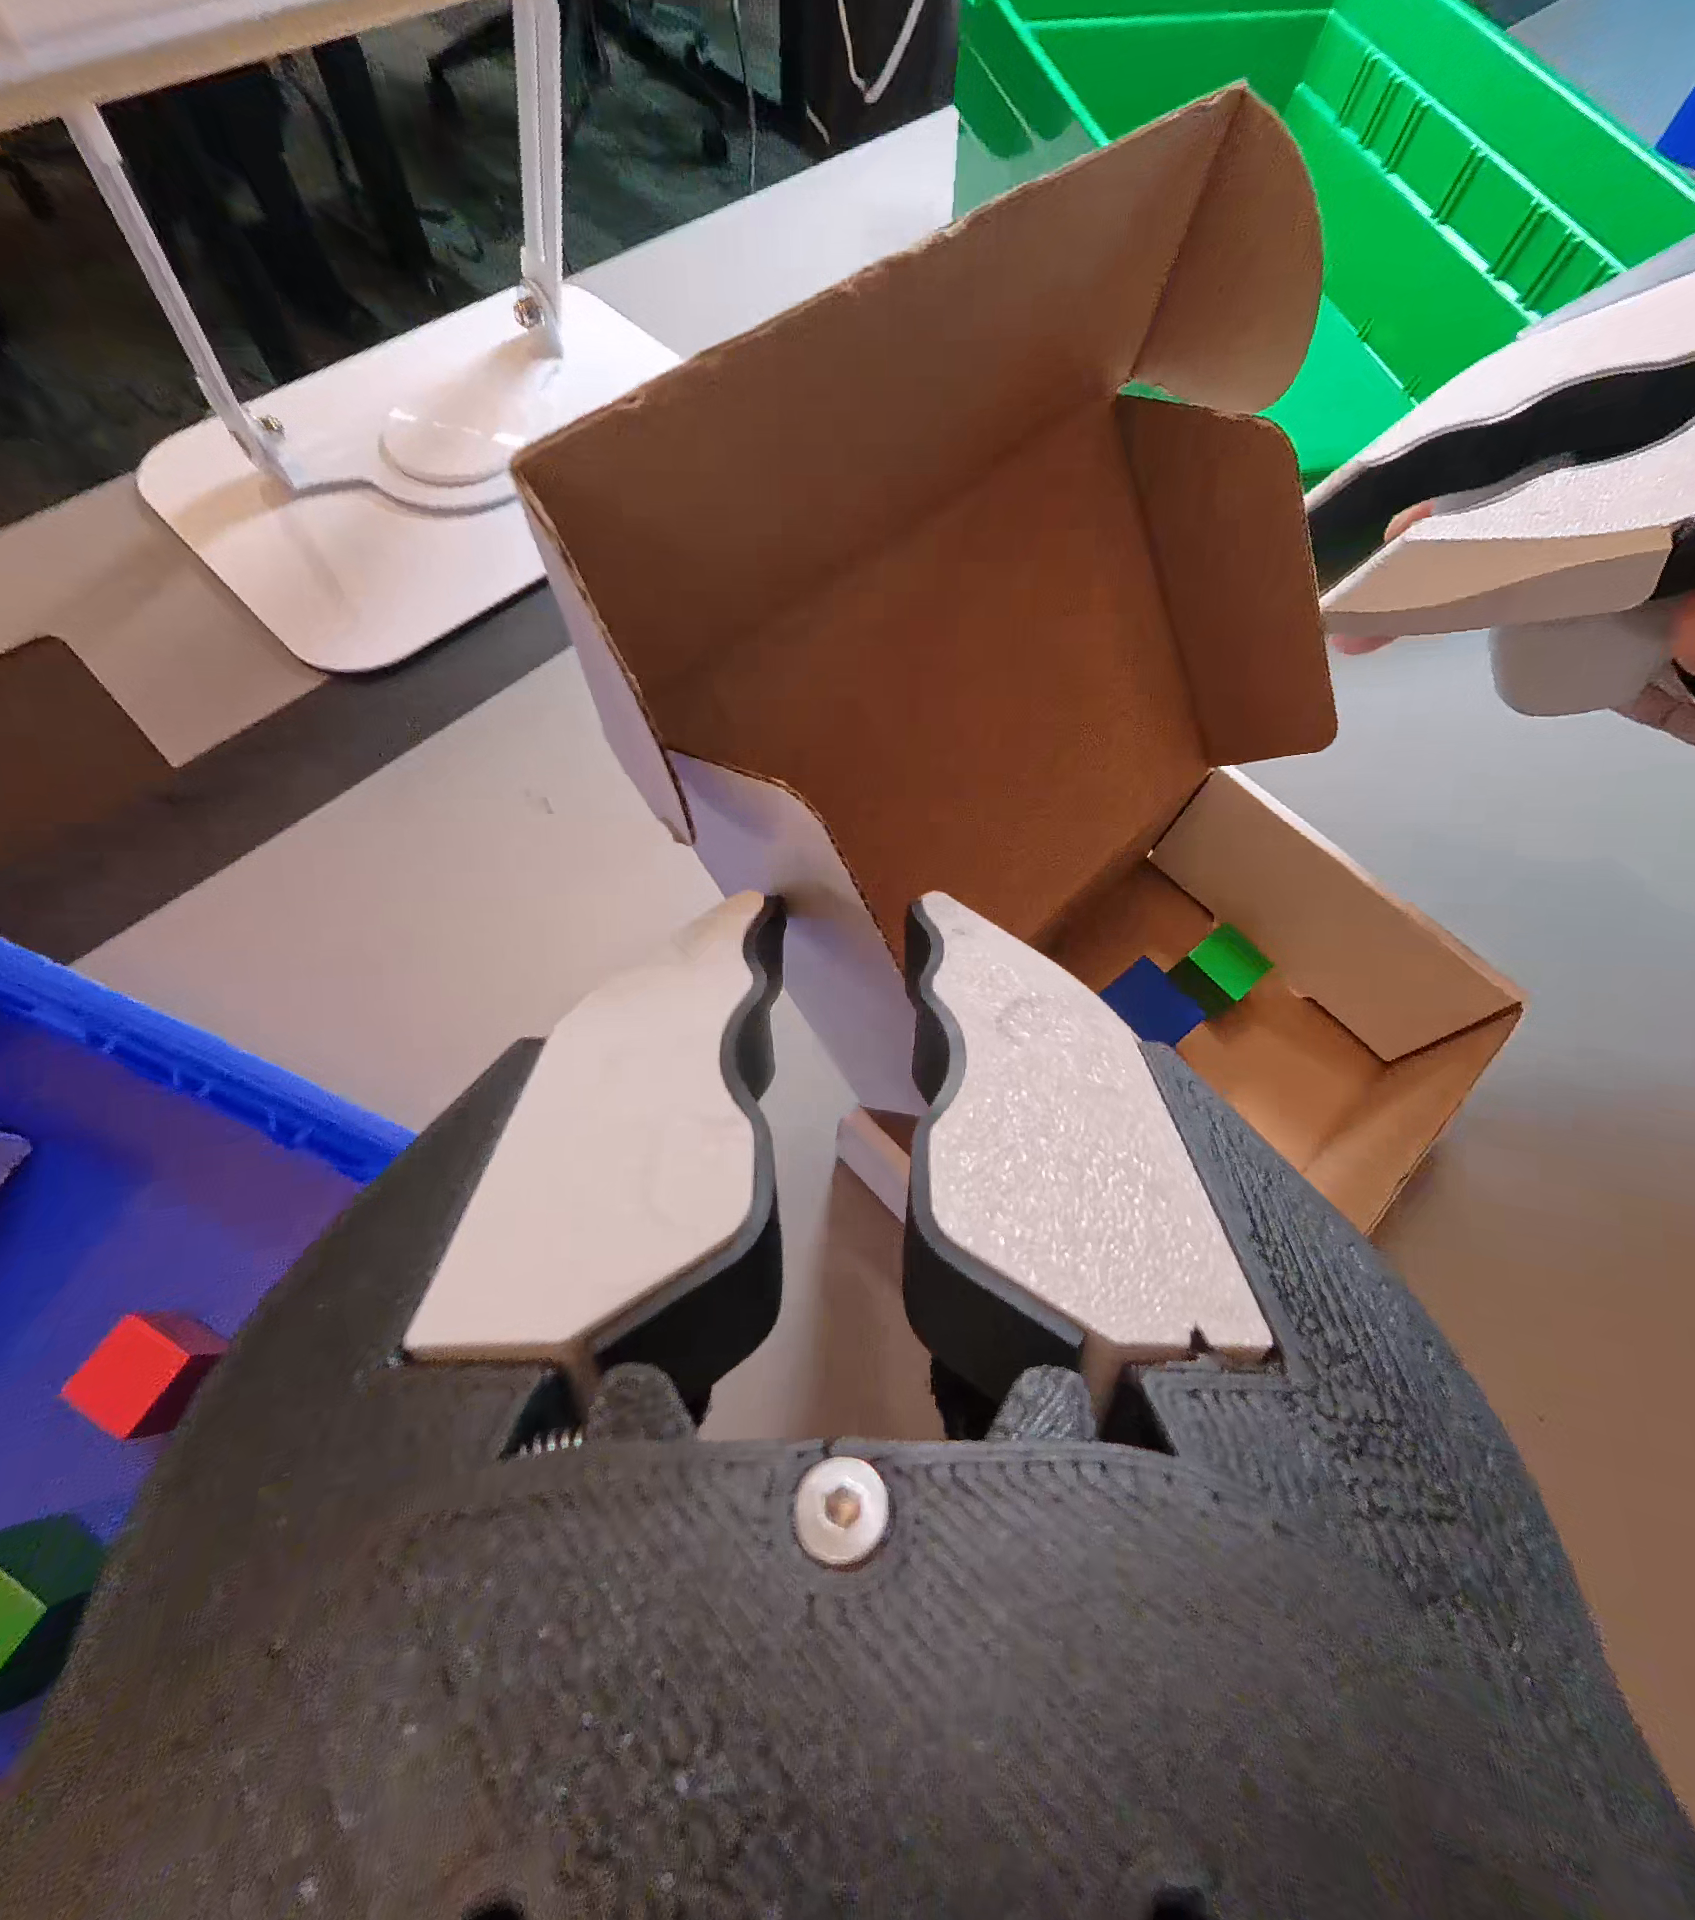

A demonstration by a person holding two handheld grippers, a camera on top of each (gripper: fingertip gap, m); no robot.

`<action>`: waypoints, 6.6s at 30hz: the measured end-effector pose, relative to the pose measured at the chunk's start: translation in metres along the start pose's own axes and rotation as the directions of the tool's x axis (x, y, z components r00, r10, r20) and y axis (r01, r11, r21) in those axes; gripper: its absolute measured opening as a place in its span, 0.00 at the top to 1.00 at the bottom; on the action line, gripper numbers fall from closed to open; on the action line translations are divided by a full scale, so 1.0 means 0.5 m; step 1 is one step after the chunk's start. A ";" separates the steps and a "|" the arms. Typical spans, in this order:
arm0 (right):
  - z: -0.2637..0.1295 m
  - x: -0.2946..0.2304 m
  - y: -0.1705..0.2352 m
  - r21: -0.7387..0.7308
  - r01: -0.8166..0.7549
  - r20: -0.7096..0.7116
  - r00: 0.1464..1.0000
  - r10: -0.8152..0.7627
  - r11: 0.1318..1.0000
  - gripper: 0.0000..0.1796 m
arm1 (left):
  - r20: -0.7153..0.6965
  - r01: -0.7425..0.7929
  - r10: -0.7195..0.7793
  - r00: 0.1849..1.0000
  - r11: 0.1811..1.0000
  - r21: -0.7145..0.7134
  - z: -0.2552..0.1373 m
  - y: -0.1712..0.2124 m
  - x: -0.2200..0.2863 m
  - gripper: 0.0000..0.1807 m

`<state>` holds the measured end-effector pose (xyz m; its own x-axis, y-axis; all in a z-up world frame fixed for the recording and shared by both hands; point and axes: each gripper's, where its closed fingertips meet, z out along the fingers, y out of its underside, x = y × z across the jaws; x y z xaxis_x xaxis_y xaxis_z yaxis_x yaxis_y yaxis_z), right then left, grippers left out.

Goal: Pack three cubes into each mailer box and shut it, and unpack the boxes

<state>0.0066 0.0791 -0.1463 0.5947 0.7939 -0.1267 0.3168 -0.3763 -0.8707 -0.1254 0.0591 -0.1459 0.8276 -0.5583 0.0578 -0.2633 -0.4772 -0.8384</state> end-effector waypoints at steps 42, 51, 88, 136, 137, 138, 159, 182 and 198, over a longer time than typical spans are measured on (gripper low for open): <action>-0.152 -0.139 0.187 -0.052 0.585 0.091 0.810 -0.579 0.810 0.66 | -0.135 -0.461 0.465 0.875 0.885 0.064 -0.162 0.174 0.139 0.64; -0.088 -0.170 0.147 -0.145 0.865 -0.050 0.478 -0.877 0.480 0.65 | -0.050 -0.642 0.651 0.758 0.757 0.123 -0.109 0.138 0.212 0.69; -0.134 -0.084 0.223 -0.159 0.852 0.130 0.519 -0.845 0.499 0.68 | -0.169 -0.697 0.691 0.703 0.717 0.027 -0.097 0.190 0.119 0.67; -0.096 -0.120 0.250 -0.139 0.880 0.250 0.475 -0.844 0.454 0.62 | -0.147 -0.662 0.658 0.738 0.749 0.028 -0.056 0.226 0.163 0.70; -0.094 -0.118 0.249 -0.140 0.886 0.240 0.464 -0.853 0.442 0.63 | -0.132 -0.668 0.665 0.735 0.744 0.030 -0.055 0.226 0.163 0.73; -0.093 -0.118 0.248 -0.134 0.893 0.231 0.450 -0.863 0.430 0.64 | -0.113 -0.676 0.675 0.729 0.736 0.034 -0.053 0.227 0.164 0.77; -0.123 -0.115 0.223 -0.194 0.697 0.342 0.707 -0.618 0.690 0.53 | -0.180 -0.492 0.505 0.844 0.863 0.111 -0.083 0.190 0.116 0.71; -0.071 -0.063 0.249 -0.269 0.788 0.304 0.615 -0.728 0.554 0.51 | -0.225 -0.595 0.600 0.768 0.798 0.096 -0.031 0.211 0.153 0.72; -0.124 -0.124 0.269 -0.259 0.495 0.520 0.795 -0.313 0.829 0.46 | -0.606 -0.134 0.106 0.788 0.991 -0.001 -0.064 0.207 0.213 0.48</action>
<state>0.0581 -0.0504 -0.2260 -0.0100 0.9971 -0.0756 0.7484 -0.0427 -0.6618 -0.0806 -0.0716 -0.2092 0.3242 -0.9021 0.2848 -0.3728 -0.3986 -0.8380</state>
